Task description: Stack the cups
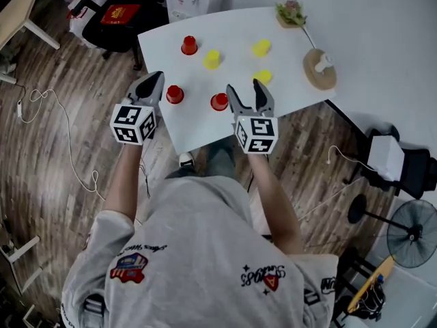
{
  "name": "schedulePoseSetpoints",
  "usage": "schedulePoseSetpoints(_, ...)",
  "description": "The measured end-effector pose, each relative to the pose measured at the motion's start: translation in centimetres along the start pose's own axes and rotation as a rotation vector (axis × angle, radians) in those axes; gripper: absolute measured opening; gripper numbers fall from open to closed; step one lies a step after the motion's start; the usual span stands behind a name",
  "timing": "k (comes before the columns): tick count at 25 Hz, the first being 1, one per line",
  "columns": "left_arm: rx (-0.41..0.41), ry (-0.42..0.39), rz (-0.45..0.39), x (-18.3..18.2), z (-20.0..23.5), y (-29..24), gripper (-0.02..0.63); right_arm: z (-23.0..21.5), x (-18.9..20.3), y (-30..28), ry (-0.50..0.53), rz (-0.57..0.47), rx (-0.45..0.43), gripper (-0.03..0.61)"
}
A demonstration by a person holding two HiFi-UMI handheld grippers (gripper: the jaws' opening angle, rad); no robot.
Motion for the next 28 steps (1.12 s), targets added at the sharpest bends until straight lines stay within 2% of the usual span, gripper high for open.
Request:
schedulePoseSetpoints(7, -0.053, 0.011, 0.006, -0.3, 1.0, -1.3, 0.006, 0.0, 2.5, -3.7, 0.019, 0.065, -0.094, 0.299)
schedulePoseSetpoints(17, -0.147, 0.063, 0.052, 3.0, 4.0, -0.2, 0.006, 3.5, 11.1, -6.8, 0.019, 0.246, -0.213, 0.308)
schedulePoseSetpoints(26, -0.224, 0.093, 0.077, 5.1, 5.8, 1.9, 0.006, 4.8, 16.4, -7.8, 0.024, 0.419, -0.236, 0.301)
schedulePoseSetpoints(28, -0.242, 0.099, 0.079, 5.2, 6.3, 2.5, 0.006, 5.0, 17.0, -8.1, 0.018, 0.452, -0.244, 0.271)
Point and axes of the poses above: the fingertips, and each gripper's own axes: y backward along the fingers, z to its left, x out of its underside, the point moved 6 cm from there along y, backward along the fingers, and after that the axes turned 12 degrees about y, right-handed, at the moved point
